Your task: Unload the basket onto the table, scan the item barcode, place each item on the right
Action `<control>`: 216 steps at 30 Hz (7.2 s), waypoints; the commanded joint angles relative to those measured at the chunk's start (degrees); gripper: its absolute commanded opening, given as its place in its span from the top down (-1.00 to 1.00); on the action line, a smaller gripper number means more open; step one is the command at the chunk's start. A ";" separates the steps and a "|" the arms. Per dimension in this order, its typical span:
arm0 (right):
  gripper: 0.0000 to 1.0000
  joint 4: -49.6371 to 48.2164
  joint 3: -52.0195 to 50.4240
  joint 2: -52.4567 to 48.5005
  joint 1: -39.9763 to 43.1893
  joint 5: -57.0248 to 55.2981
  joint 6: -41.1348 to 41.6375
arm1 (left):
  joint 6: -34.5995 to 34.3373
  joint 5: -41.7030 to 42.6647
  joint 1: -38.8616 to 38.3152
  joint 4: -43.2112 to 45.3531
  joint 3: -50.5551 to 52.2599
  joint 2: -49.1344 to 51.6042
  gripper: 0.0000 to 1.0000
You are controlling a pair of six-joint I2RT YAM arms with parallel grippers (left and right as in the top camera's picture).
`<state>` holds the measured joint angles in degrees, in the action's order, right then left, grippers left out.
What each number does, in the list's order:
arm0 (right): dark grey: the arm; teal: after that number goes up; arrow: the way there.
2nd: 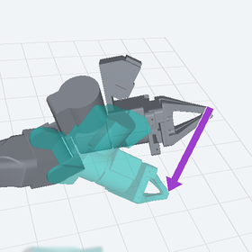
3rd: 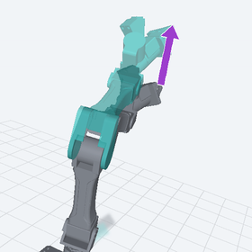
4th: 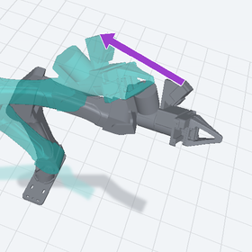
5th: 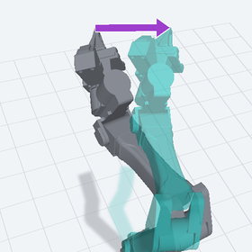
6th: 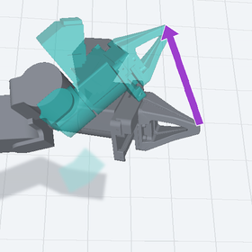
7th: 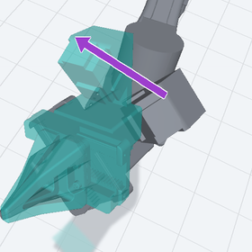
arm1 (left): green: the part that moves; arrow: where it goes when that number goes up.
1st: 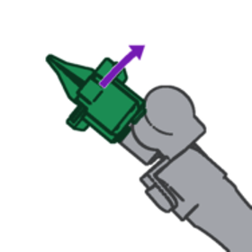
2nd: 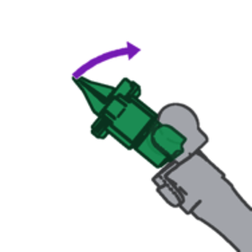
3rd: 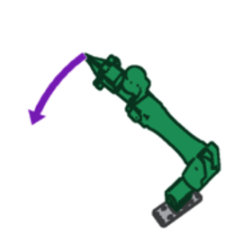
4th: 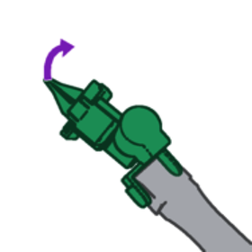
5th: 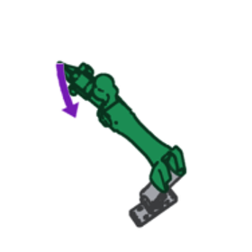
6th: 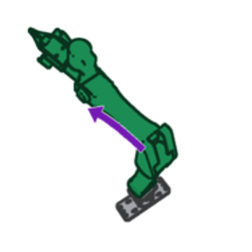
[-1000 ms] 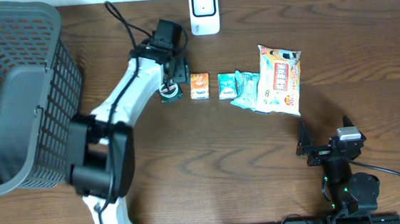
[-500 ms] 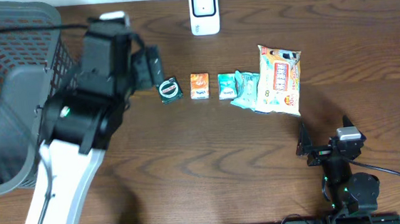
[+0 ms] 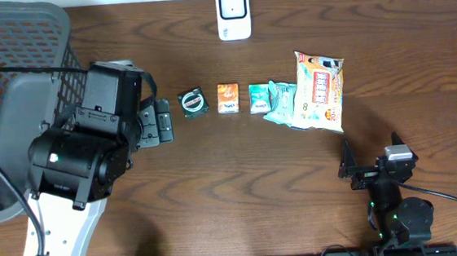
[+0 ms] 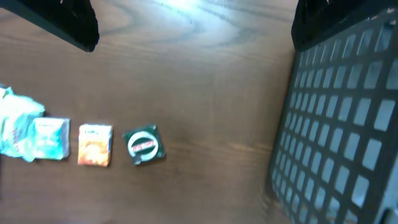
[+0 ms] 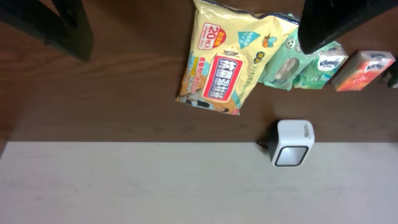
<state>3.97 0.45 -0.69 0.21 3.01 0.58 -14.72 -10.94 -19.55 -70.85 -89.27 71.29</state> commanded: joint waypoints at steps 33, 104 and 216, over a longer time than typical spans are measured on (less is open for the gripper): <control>-0.99 -25.38 -0.11 0.31 0.17 -0.87 16.87 | 0.52 -1.14 0.28 -1.16 -0.46 0.57 -0.96; -0.98 37.75 80.98 -105.31 7.19 19.65 -1.22 | 0.52 -1.14 0.28 -1.16 -0.46 0.57 -0.95; -0.98 40.17 83.19 -108.74 21.00 12.92 3.26 | 0.52 -1.14 0.28 -1.16 -0.46 0.57 -0.96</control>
<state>44.10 82.46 -109.43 17.76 7.81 7.46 -14.72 -11.11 -19.55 -71.83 -89.27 71.59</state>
